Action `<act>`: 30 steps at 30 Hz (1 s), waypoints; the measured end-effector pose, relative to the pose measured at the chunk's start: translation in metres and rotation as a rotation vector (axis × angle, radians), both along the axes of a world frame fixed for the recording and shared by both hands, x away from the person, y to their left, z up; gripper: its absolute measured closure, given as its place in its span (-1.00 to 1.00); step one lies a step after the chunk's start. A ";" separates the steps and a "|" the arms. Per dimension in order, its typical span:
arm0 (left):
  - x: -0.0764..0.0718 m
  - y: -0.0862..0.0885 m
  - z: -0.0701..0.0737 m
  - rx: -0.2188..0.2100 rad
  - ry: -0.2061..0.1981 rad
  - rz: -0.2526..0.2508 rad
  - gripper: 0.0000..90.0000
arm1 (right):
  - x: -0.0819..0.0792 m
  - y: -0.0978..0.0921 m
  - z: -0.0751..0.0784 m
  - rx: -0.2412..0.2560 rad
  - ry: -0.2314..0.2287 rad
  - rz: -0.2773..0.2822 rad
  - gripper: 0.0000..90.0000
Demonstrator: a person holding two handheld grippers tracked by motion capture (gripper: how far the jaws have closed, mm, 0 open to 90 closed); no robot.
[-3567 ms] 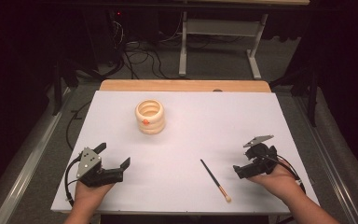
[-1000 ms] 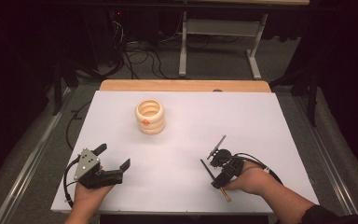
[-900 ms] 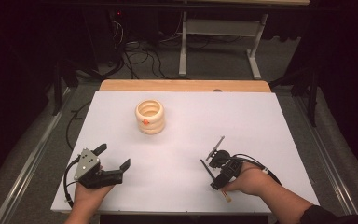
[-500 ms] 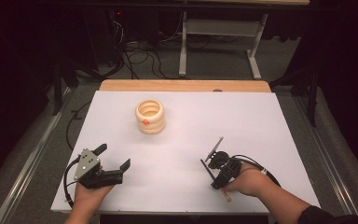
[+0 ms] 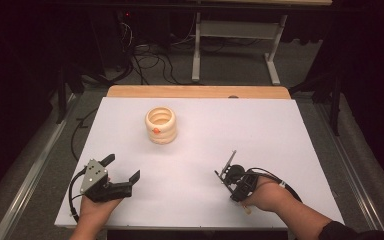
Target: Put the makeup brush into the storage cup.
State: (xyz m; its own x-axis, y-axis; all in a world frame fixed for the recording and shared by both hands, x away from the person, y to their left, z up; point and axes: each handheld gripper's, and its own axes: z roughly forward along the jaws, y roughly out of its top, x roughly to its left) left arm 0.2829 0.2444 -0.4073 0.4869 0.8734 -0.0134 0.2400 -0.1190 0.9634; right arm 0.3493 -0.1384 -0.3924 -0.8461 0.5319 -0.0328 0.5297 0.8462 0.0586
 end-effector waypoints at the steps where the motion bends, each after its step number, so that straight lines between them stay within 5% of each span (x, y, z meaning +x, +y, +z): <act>1: 0.000 0.000 0.000 0.000 0.000 0.000 -0.97 | 0.000 0.000 0.000 0.000 -0.006 0.005 0.69; 12: -0.001 -0.001 0.000 0.002 -0.003 0.005 -0.97 | 0.003 -0.001 0.000 -0.003 -0.006 -0.015 0.88; 30: -0.003 -0.003 0.001 0.008 -0.012 0.001 -0.97 | 0.007 -0.001 -0.001 -0.015 0.013 0.007 0.90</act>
State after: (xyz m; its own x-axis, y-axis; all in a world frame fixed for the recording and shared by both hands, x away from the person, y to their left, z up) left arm 0.2802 0.2415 -0.4066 0.4863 0.8738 -0.0009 0.2286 -0.1263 0.9653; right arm 0.3561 -0.1395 -0.3935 -0.8502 0.5256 -0.0301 0.5245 0.8505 0.0390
